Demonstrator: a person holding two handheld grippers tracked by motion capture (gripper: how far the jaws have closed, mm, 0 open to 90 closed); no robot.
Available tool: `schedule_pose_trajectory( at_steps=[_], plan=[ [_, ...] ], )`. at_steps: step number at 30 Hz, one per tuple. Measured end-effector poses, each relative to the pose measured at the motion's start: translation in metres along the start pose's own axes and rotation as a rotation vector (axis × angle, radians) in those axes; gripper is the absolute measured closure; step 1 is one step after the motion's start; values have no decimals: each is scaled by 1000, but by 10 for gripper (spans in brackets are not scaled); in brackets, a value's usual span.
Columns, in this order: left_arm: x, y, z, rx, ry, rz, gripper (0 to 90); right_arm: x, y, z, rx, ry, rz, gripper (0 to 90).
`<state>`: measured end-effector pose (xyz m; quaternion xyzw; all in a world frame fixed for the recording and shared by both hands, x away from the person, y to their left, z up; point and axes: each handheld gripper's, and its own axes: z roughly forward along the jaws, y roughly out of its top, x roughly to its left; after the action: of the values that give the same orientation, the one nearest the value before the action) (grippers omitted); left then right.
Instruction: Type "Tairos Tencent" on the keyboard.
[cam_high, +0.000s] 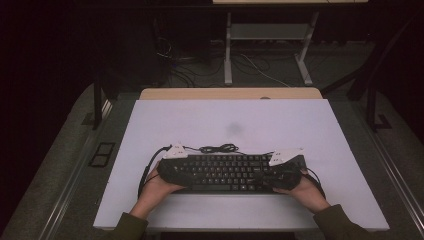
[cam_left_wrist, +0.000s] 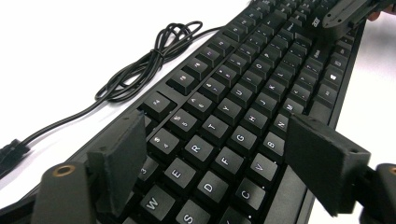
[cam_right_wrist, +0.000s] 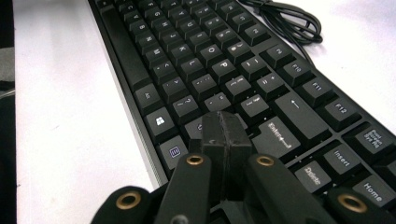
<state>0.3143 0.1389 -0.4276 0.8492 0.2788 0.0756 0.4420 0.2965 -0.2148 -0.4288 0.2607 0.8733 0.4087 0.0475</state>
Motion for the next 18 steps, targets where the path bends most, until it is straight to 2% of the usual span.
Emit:
schedule_pose_trajectory(
  at_steps=[4, 7, 15, 18],
  plan=[
    [0, -1, -3, -2, 0, 0, 197, -1, 2, -2, -31, 16, 16, 890],
    [1, -3, -4, -9, 0, -7, 197, -1, 4, -3, -47, 24, 23, 834],
    [1, -4, -6, -12, 2, -4, 194, -3, 10, -2, -92, 34, 53, 575],
    [1, -5, -8, -16, 5, -12, 194, -3, 13, -1, -110, 21, 62, 472]
  ],
)
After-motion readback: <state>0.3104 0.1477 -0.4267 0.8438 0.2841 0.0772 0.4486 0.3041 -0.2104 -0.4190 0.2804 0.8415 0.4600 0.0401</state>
